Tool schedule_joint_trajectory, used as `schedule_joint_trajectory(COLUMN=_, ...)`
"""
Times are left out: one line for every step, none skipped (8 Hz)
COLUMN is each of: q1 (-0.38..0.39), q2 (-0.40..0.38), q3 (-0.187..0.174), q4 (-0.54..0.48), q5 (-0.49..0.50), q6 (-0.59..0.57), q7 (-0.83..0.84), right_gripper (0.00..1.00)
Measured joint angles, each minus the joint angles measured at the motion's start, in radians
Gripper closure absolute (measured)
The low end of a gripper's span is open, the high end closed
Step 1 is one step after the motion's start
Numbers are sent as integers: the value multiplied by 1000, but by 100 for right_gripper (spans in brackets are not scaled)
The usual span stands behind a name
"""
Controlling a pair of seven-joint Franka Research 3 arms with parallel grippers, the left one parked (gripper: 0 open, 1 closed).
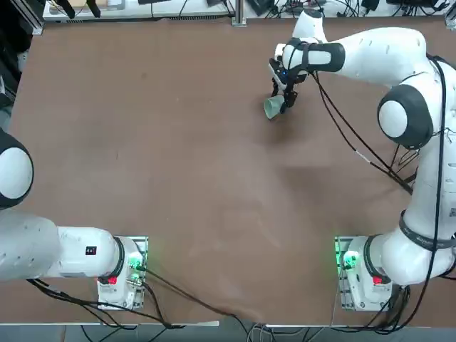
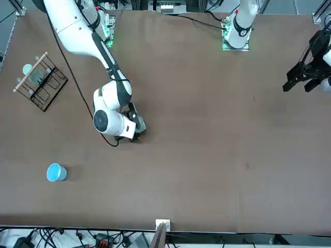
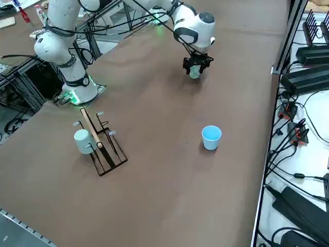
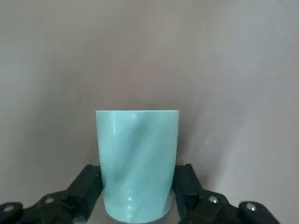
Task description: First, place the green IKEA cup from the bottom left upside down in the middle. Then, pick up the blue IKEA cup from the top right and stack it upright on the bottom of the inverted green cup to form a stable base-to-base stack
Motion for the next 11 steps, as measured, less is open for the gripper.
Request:
schedule_joint_trajectory(q1=0, q2=-1, q3=1, q4=0, q5=-8, q6=0, q7=0, right_gripper=14)
schedule_joint_trajectory(q1=1, q2=-3, q3=2, q4=0, q5=-20, q6=0, q7=-1, right_gripper=14)
schedule_joint_trajectory(q1=3, q2=-6, q3=4, q4=0, q5=-35, q6=0, q7=0, right_gripper=14)
schedule_joint_trajectory(q1=4, q2=-7, q3=6, q4=4, q5=-59, q6=-4, q7=2, right_gripper=14)
schedule_joint_trajectory(q1=6, q2=-8, q3=7, q4=19, q5=-85, q6=-24, q7=3, right_gripper=14)
schedule_joint_trajectory(q1=6, q2=-14, q3=6, q4=53, q5=-103, q6=-42, q7=6, right_gripper=14)
schedule_joint_trajectory(q1=3, q2=-29, q3=1, q4=87, q5=-110, q6=-77, q7=7, right_gripper=14)
schedule_joint_trajectory(q1=0, q2=-48, q3=-8, q4=105, q5=-111, q6=-111, q7=7, right_gripper=14)
schedule_joint_trajectory(q1=-1, q2=-63, q3=-21, q4=113, q5=-111, q6=-139, q7=8, right_gripper=14)
schedule_joint_trajectory(q1=0, q2=-74, q3=-43, q4=118, q5=-113, q6=-156, q7=8, right_gripper=14)
schedule_joint_trajectory(q1=2, q2=-83, q3=-73, q4=120, q5=-115, q6=-164, q7=8, right_gripper=14)
